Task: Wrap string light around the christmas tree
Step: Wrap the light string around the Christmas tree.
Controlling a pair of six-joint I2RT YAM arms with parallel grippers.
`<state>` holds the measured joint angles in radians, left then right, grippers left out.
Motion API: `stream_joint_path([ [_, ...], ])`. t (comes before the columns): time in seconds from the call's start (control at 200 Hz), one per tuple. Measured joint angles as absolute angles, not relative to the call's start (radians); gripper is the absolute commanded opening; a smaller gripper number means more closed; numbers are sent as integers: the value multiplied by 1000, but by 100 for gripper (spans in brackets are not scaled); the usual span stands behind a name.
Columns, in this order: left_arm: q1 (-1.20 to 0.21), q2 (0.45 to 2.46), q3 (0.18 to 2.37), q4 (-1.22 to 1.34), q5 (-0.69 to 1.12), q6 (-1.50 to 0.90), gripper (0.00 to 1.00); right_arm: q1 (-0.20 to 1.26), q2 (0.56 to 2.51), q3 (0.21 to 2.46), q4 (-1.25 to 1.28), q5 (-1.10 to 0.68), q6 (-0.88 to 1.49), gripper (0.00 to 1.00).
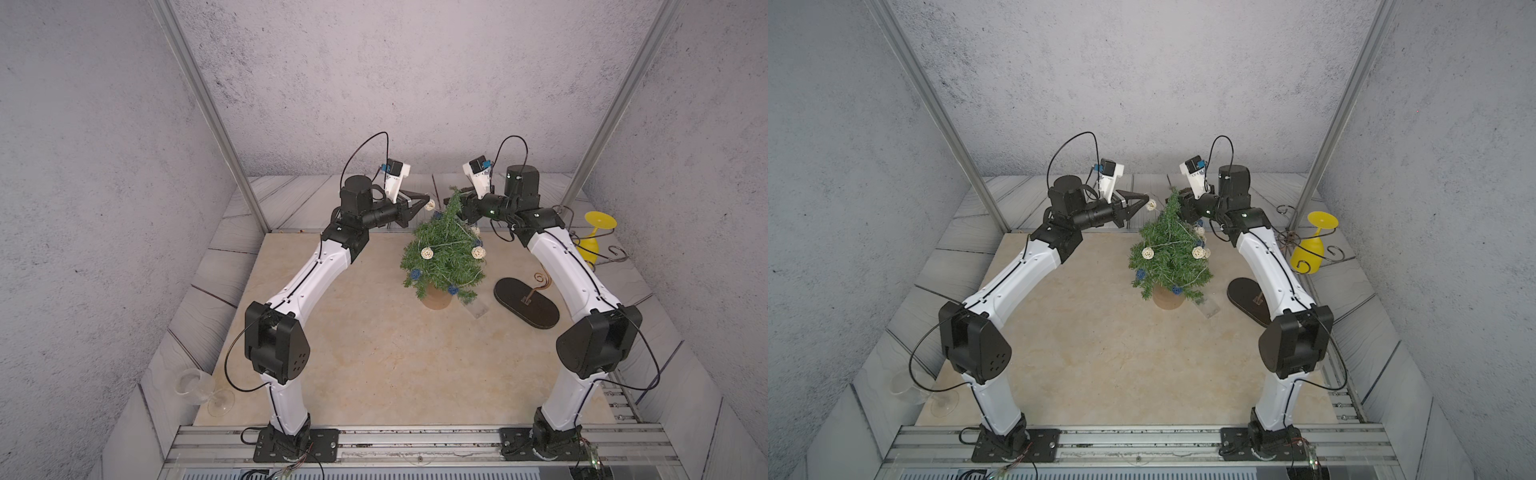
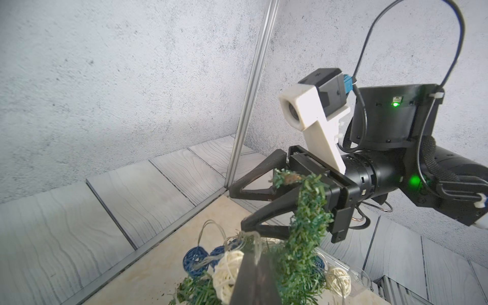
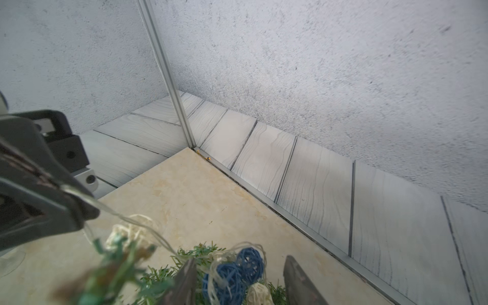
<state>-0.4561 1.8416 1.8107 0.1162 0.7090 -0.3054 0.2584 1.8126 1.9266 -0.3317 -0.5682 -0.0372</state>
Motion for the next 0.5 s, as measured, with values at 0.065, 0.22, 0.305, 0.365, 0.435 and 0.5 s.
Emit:
stream_joint_path([
  [0.065,-456,1840,1810,96,691,-294,0,258,1801,1910,-312,-545,-25,53],
  [0.22,-456,1840,1793,59,666,-285,0,258,1791,1898,-282,-500,-6,54],
  [0.305,-456,1841,1763,55,654,-286,0,258,1791,1893,-274,-472,1,54],
  [0.365,-456,1845,1749,48,648,-287,0,258,1791,1888,-272,-456,6,54],
  [0.435,-456,1851,1735,51,643,-289,0,258,1791,1883,-271,-441,12,54],
  [0.5,-456,1852,1717,53,643,-295,0,258,1787,1872,-262,-434,19,54],
])
